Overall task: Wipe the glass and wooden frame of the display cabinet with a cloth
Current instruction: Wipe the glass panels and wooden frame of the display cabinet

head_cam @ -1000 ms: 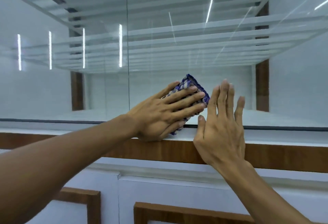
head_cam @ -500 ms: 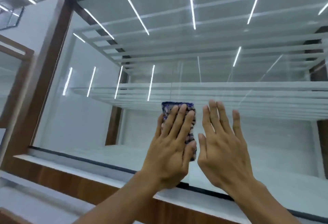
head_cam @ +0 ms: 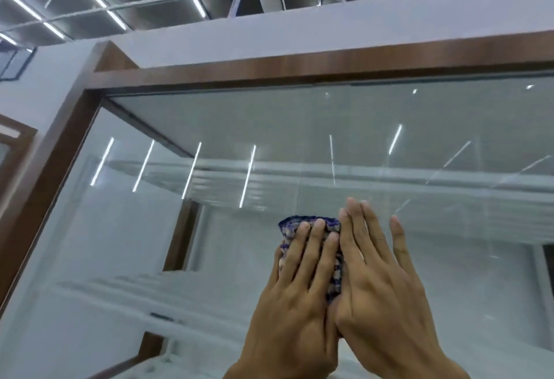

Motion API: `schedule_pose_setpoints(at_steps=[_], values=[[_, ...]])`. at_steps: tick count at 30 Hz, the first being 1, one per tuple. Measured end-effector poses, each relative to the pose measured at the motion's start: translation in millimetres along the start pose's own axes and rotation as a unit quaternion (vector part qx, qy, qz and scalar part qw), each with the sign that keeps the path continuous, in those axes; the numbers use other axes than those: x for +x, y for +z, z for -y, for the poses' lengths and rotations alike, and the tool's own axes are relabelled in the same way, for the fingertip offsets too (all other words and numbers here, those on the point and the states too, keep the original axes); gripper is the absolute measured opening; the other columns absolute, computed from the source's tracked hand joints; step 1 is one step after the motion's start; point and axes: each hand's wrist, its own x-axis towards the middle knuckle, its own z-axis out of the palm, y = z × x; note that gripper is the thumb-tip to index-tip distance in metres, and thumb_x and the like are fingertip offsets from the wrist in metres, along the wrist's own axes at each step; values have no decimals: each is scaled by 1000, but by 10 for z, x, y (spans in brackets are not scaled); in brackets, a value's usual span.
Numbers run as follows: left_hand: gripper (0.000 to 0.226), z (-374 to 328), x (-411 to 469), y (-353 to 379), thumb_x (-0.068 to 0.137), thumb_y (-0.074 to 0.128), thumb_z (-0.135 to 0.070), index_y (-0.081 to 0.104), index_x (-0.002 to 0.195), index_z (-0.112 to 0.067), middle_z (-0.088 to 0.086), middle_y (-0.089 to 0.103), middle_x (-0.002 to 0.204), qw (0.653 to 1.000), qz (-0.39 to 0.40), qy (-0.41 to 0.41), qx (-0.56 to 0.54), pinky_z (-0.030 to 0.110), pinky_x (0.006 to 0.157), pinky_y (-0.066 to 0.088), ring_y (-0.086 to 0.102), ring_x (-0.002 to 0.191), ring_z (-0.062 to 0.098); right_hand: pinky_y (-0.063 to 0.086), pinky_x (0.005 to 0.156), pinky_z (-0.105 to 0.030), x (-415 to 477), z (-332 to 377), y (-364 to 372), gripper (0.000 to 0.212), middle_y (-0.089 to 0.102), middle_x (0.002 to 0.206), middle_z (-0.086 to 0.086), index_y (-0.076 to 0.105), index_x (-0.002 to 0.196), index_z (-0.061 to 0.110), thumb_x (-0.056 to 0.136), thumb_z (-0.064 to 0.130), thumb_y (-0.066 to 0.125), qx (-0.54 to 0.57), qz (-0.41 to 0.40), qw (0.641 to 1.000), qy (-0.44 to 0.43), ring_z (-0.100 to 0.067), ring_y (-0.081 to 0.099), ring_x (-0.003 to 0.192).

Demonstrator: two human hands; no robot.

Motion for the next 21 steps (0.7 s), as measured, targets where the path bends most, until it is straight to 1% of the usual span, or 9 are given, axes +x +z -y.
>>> schedule_pose_setpoints(at_steps=[4, 6, 8, 11, 14, 15, 18, 20, 21], values=[[67, 118, 799, -155, 104, 30, -34, 12, 165, -11, 3, 4, 174, 999, 14, -15, -24, 45, 124, 19, 4, 161, 24, 15, 121, -52, 735, -266, -96, 74, 27, 164, -16, 31, 153, -1, 82, 20, 35, 12, 24, 1000, 5, -30, 22, 154], [66, 168, 1172, -237, 106, 27, -35, 8, 165, -12, 1, -2, 174, 998, 28, -25, -43, 46, 127, 14, -1, 161, 22, 14, 121, -51, 1089, -382, -153, 71, 29, 163, -18, 29, 153, -1, 84, 18, 34, 24, 31, 999, 4, -31, 22, 154], [66, 218, 1507, -305, 106, 25, -37, 4, 165, -14, 0, -6, 174, 998, 40, -36, -45, 49, 129, 14, -5, 160, 20, 15, 122, -50, 1387, -476, -203, 68, 31, 161, -19, 27, 152, -2, 86, 16, 31, 34, 34, 999, 6, -33, 24, 153], [65, 253, 1971, -323, 107, 22, -39, 10, 165, -12, 3, -1, 174, 998, 15, -60, -22, 49, 129, 13, -5, 160, 19, 15, 125, -47, 1675, -581, -258, 60, 30, 162, -18, 29, 153, -2, 96, 18, 29, 61, 30, 997, 29, -29, 22, 154], [62, 70, 2186, -261, 110, 19, -39, 16, 164, -8, 8, 9, 173, 992, -26, -123, -10, 50, 128, 12, 2, 161, 22, 13, 128, -48, 1775, -702, -333, 56, 30, 162, -16, 33, 152, -2, 101, 21, 32, 67, 31, 996, 46, -28, 19, 156], [62, 6, 2178, -249, 110, 19, -39, 17, 164, -7, 10, 10, 173, 990, -32, -140, -6, 51, 128, 12, 5, 161, 23, 13, 128, -49, 1764, -758, -365, 55, 31, 162, -15, 36, 152, -2, 102, 21, 32, 62, 37, 997, 38, -28, 20, 156], [63, -17, 2158, -258, 109, 28, -37, 19, 163, -6, 12, 14, 172, 990, -31, -141, 2, 54, 128, 13, 7, 160, 24, 14, 127, -53, 1700, -974, -470, 54, 33, 162, -14, 41, 151, 2, 101, 20, 34, 42, 62, 997, -3, -29, 23, 155], [63, -58, 2246, -267, 108, 31, -35, 20, 163, -6, 11, 16, 172, 982, -43, -186, -2, 55, 128, 15, 6, 161, 24, 15, 127, -53, 1677, -1111, -514, 53, 32, 163, -15, 41, 152, 3, 100, 17, 38, 42, 77, 996, -27, -30, 23, 155], [63, -115, 2278, -271, 108, 31, -35, 21, 163, -5, 12, 16, 172, 978, -45, -203, -7, 55, 128, 13, 6, 161, 25, 16, 127, -53, 1670, -1150, -528, 53, 31, 162, -16, 41, 151, 3, 100, 16, 40, 47, 81, 995, -34, -31, 23, 154]])
